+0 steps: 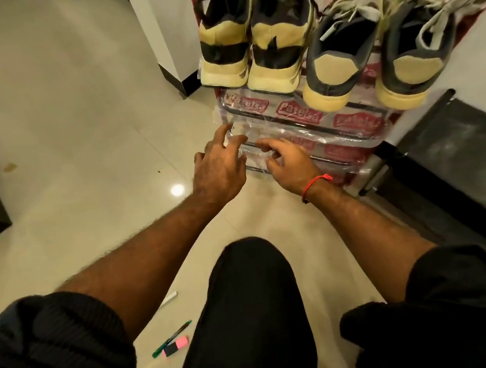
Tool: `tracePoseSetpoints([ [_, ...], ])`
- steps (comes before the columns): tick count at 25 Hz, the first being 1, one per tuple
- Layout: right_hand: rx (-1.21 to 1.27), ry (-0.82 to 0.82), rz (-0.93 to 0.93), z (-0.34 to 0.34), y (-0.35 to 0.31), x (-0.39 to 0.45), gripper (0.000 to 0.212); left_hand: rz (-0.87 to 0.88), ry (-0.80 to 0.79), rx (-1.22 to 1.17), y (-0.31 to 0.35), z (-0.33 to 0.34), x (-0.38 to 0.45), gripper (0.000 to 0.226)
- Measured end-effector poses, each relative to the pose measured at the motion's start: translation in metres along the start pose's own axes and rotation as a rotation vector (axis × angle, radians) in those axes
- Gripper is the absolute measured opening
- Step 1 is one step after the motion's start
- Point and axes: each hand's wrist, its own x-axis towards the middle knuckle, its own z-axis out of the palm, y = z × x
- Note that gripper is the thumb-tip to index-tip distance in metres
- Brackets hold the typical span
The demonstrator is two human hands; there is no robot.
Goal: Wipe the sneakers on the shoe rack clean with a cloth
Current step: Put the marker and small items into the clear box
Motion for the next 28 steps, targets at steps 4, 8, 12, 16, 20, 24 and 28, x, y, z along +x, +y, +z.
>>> tracePoseSetpoints([
  [4,0.013,-0.044,-0.026,0.038,0.034,0.034,0.044,-0.163,0.041,0.012,-0.023,0.039,0.008,0.056],
  [8,0.018,-0.185,-0.078,0.078,0.031,0.036,0.048,-0.46,-0.024,-0.043,-0.057,0.041,-0.04,0.063],
  [12,0.032,-0.356,-0.04,0.117,-0.002,0.019,0.051,-0.741,-0.064,-0.052,-0.102,0.022,-0.123,0.055],
  [16,0.005,-0.57,-0.056,0.165,-0.041,0.005,0.054,-1.078,-0.034,-0.107,-0.145,0.012,-0.208,0.045],
  [20,-0.014,-0.678,-0.077,0.216,-0.065,0.004,0.052,-1.238,-0.072,-0.175,-0.168,0.032,-0.255,0.046],
  [24,-0.071,-0.795,-0.118,0.283,-0.071,-0.002,0.033,-1.393,-0.124,-0.318,-0.197,0.073,-0.285,0.042],
  [28,-0.152,-0.885,-0.16,0.358,-0.047,-0.011,0.014,-1.414,-0.237,-0.349,-0.242,0.119,-0.308,0.029],
])
